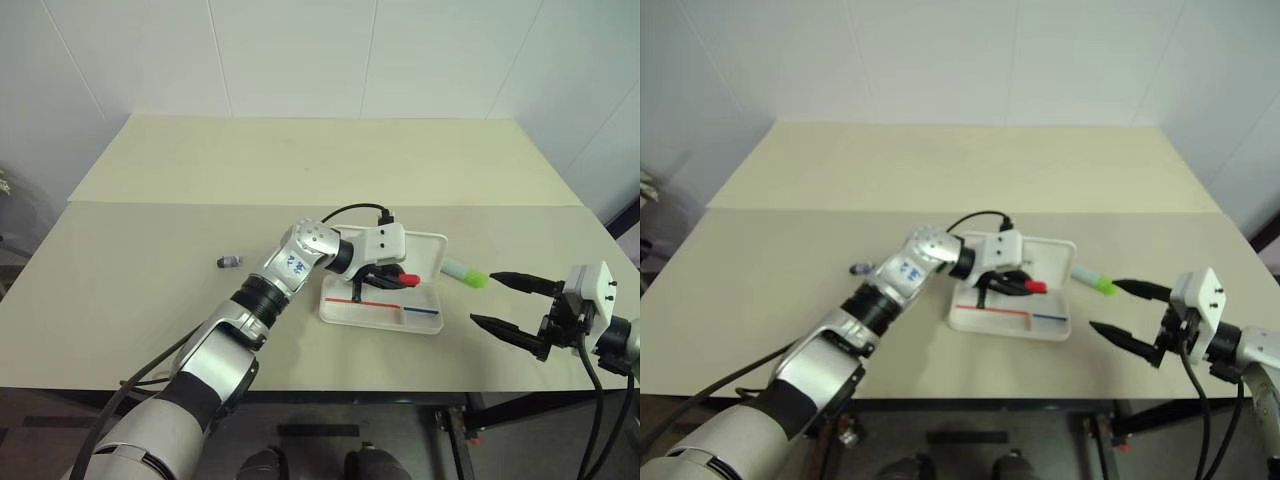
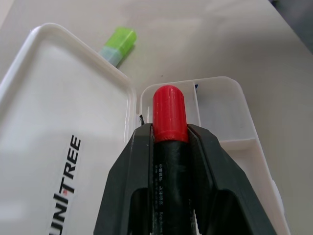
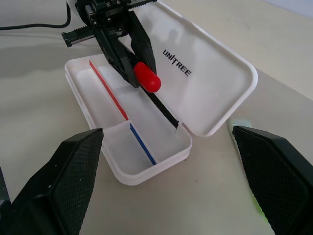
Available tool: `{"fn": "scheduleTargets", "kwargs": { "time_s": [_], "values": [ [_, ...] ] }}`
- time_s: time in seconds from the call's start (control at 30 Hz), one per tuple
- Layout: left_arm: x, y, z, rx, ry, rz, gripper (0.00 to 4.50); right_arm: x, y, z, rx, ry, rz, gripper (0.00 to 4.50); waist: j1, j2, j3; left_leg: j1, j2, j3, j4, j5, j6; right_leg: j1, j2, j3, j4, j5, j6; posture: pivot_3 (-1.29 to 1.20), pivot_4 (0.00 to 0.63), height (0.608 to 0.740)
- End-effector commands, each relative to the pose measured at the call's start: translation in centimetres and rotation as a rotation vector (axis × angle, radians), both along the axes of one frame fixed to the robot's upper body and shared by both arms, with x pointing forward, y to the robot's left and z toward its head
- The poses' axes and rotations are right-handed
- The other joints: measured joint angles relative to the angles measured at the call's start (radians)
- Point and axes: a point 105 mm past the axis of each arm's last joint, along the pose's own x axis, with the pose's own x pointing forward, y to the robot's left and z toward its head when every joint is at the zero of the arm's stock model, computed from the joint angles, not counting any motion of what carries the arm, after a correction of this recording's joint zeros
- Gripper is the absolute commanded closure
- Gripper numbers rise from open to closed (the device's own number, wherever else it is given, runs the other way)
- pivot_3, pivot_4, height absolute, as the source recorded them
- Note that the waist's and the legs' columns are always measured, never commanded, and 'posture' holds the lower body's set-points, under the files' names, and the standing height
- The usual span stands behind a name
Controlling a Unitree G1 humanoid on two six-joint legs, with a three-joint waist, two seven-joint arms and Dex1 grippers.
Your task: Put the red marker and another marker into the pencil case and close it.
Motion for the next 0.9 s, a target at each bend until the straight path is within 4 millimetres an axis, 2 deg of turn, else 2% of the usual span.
{"fn": "scheduleTargets", "kwargs": {
  "time_s": [0.03, 0.47, 0.83, 0.9],
  "values": [
    [-0.2, -1.1, 1.5, -0.015, -0.03, -0.023, 3.9, -0.5, -0.2, 1.5, 0.006, -0.063, -0.016, 0.0, 0.0, 0.0, 0.0, 0.0, 0.0, 0.0, 0.0, 0.0, 0.0, 0.0, 0.0, 0.0, 0.0, 0.0, 0.0, 0.0, 0.15, 0.74],
    [-0.2, -1.9, 0.6, 0.028, -0.014, -0.011, 3.9, -0.9, -0.2, 1.3, 0.016, -0.061, -0.054, 0.0, 0.0, 0.0, 0.0, 0.0, 0.0, 0.0, 0.0, 0.0, 0.0, 0.0, 0.0, 0.0, 0.0, 0.0, 0.0, 0.0, 0.15, 0.74],
    [-0.5, -2.0, 0.3, 0.008, 0.025, -0.008, 0.22, -1.0, -0.4, 1.2, 0.01, -0.055, -0.065, 0.0, 0.001, 0.0, 0.0, 0.0, 0.0, 0.0, 0.0, 0.0, 0.0, 0.0, 0.0, 0.0, 0.001, 0.0, 0.0, 0.0, 0.15, 0.74],
    [-0.5, -1.9, 0.3, 0.005, 0.028, -0.008, 0.05, -0.9, -0.4, 1.2, 0.01, -0.054, -0.065, 0.0, 0.001, 0.0, 0.0, 0.0, 0.0, 0.0, 0.0, 0.0, 0.0, 0.0, 0.0, 0.0, 0.001, 0.0, 0.0, 0.0, 0.15, 0.74]
  ]
}}
